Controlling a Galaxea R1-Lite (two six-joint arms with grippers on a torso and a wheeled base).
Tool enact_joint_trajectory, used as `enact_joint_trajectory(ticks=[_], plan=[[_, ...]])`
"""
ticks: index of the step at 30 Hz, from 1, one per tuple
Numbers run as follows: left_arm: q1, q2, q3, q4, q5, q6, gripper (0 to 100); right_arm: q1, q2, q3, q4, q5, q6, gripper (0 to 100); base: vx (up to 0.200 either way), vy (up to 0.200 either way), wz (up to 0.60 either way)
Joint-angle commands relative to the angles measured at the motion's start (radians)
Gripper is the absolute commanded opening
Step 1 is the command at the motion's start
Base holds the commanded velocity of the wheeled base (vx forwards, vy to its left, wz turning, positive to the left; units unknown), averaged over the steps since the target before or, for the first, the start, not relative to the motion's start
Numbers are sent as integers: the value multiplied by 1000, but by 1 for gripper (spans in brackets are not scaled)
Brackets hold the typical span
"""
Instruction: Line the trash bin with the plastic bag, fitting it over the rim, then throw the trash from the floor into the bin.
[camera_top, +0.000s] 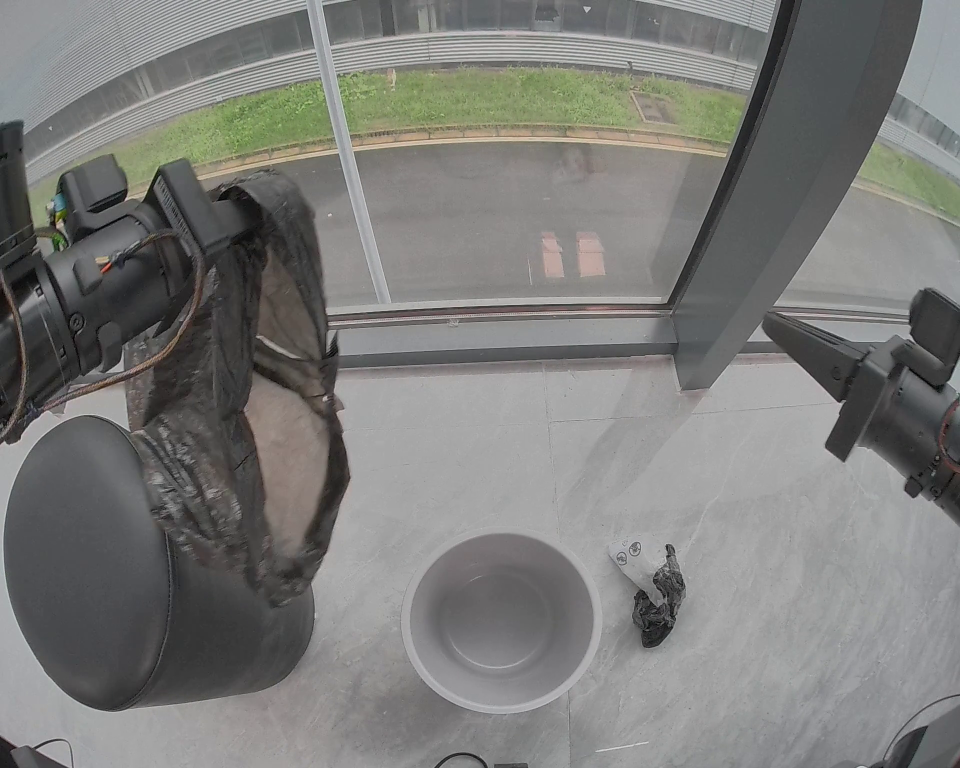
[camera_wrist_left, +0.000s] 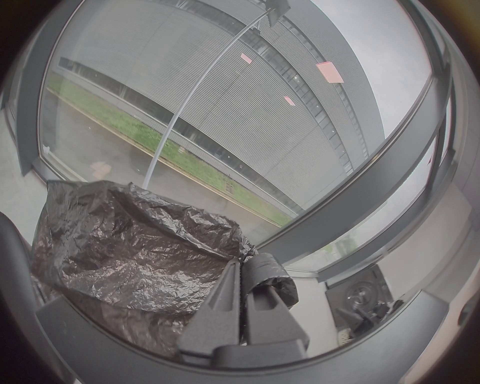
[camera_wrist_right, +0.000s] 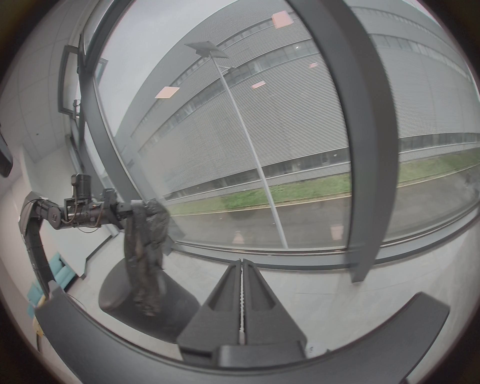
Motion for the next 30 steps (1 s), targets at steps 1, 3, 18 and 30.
enact_joint_trajectory(ticks=[1, 3, 18, 30], plan=[[-84, 50, -95, 46, 1, -57, 0, 127, 144, -76, 3, -18, 1, 0, 0, 0, 0], [-99, 50, -141, 74, -9, -97, 0, 167, 169, -75, 1, -18, 1, 0, 0, 0, 0], [-190, 36, -201, 111, -35, -138, 0, 212, 284, -78, -10, -55, -13, 0, 0, 0, 0], [-211, 22, -201, 111, -35, -170, 0, 285, 495, -170, -105, -69, -13, 100, 0, 0, 0]])
